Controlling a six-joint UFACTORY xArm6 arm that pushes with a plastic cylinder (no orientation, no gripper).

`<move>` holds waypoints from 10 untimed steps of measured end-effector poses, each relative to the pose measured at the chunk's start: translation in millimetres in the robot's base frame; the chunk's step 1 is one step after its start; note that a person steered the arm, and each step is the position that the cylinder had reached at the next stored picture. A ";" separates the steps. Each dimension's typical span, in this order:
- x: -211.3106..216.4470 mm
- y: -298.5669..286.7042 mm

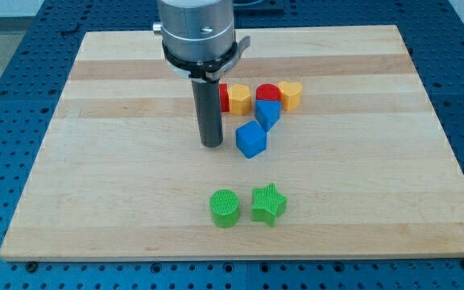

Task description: Slide the blue cube to the bottom of the blue triangle

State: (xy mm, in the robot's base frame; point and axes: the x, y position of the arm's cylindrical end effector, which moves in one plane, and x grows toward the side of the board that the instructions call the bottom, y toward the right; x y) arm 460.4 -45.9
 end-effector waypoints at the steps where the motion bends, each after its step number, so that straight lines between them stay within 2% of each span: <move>1: 10.7 1.1; 6: 15.4 18.6; 10: -6.4 50.2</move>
